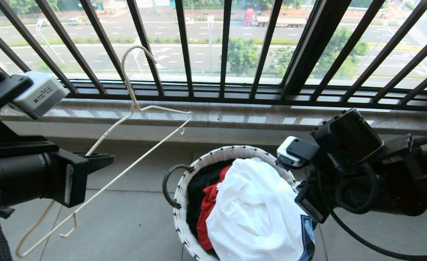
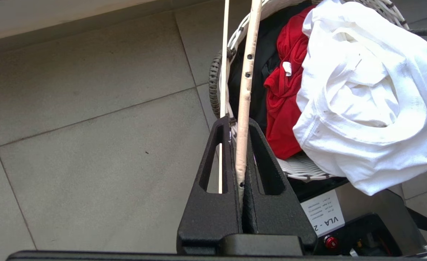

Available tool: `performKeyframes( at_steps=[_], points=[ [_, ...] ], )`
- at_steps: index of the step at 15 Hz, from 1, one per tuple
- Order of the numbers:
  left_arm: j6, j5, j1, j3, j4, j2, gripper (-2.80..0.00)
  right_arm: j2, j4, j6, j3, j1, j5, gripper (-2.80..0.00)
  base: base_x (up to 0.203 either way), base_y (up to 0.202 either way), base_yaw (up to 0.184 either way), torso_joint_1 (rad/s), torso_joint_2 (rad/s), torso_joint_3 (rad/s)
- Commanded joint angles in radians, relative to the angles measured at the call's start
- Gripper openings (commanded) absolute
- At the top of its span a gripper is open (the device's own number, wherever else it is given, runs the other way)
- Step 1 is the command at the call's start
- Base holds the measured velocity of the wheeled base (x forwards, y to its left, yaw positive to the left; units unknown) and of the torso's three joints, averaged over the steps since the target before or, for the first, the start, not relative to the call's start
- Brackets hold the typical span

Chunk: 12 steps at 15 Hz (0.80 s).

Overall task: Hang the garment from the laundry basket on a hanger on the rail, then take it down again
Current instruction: Pick up clothes from the basket

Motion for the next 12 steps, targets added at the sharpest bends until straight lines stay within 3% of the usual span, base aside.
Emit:
performKeyframes(
  at_steps=[1, 3, 4, 7, 9, 12],
  points=[
    [-0.001, 0.006, 0.001, -0.012, 0.000, 0.057, -2.80, 0.053, -0.008, -0.007, -0.002, -0.014, -0.001, -2.80, 0.000, 0.000, 0.000, 0.000, 0.00, 0.000],
    [-0.001, 0.004, 0.000, -0.057, 0.000, 0.091, -2.80, 0.031, -0.010, -0.007, 0.020, 0.004, -0.004, -2.80, 0.000, 0.000, 0.000, 0.000, 0.00, 0.000],
    [-0.002, 0.005, 0.000, -0.065, 0.000, 0.103, -2.80, 0.024, -0.011, -0.007, 0.029, 0.010, -0.010, 0.00, 0.000, 0.000, 0.000, 0.000, 0.00, 0.000],
    [-0.037, 0.011, 0.000, -0.060, 0.000, 0.074, -2.80, 0.020, -0.012, -0.004, 0.060, 0.070, -0.077, 0.00, 0.000, 0.000, 0.000, 0.000, 0.00, 0.000],
    [-0.049, 0.042, 0.000, -0.045, 0.002, 0.042, -2.80, 0.061, -0.049, 0.003, 0.090, 0.121, -0.163, 0.00, 0.000, 0.000, 0.000, 0.000, 0.00, 0.000],
    [-0.035, 0.063, 0.001, -0.022, -0.001, 0.011, -2.80, 0.190, -0.294, 0.025, 0.134, 0.170, -0.362, 0.00, 0.000, 0.000, 0.000, 0.000, 0.00, 0.000]
  ],
)
